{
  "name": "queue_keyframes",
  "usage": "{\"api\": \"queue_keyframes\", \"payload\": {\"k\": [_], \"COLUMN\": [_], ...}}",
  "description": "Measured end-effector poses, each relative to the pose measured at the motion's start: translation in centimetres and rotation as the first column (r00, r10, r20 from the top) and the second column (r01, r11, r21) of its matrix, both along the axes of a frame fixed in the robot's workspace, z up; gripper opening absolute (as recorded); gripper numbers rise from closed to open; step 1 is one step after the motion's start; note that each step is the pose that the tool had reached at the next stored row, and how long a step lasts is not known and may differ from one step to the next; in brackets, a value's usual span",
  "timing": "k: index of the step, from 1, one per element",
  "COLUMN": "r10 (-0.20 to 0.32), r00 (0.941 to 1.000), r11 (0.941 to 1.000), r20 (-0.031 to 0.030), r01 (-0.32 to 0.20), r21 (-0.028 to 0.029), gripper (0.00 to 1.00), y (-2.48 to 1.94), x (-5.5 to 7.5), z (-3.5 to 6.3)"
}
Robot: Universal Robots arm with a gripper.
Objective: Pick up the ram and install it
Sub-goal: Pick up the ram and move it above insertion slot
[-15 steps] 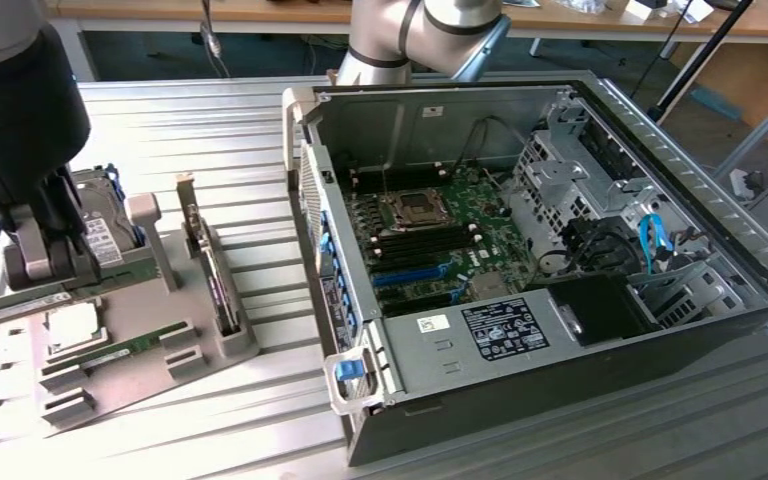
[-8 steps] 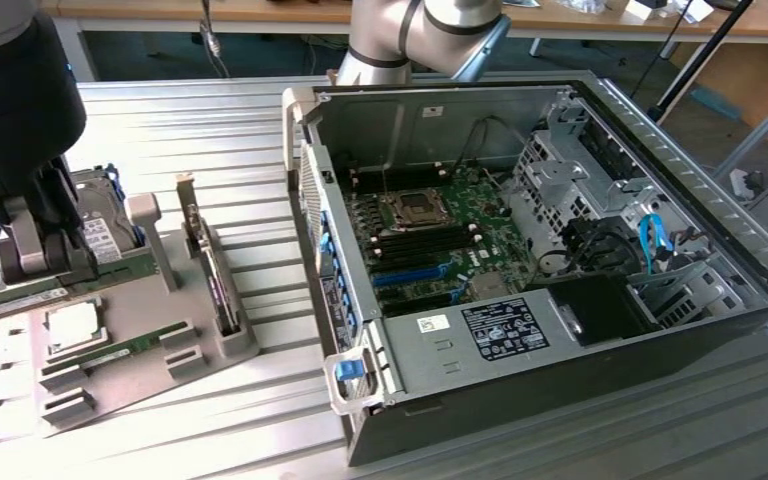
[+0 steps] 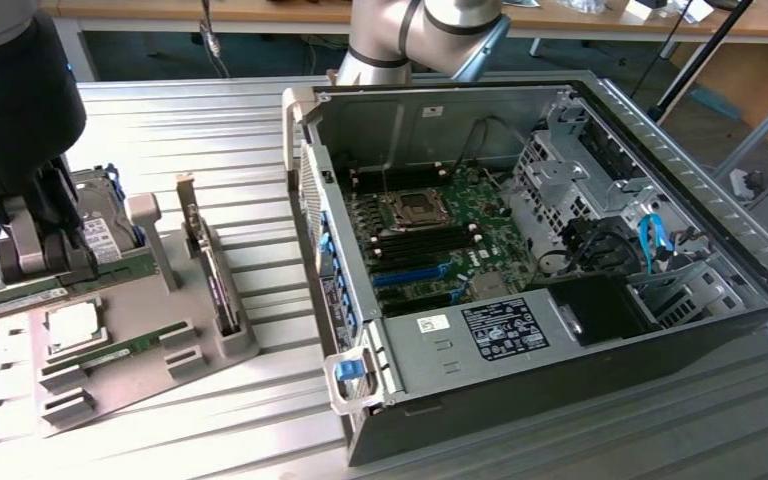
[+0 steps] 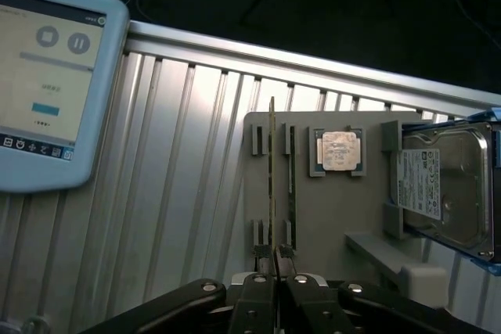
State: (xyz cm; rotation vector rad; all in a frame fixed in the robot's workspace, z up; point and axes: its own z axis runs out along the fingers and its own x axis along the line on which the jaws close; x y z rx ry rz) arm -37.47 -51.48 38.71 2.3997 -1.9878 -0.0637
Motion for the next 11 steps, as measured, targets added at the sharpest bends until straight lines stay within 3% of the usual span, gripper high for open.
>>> {"api": "queue_keyframes", "payload": {"k": [11], "r10": [-0.036], "r00": [0.9994], "r11": [0.9994], "r20": [0.0], "r01": [0.036], "r21": [0.0001], "gripper": [0.12], "y": [0.0], "x": [0.0], "z": [0.0]}}
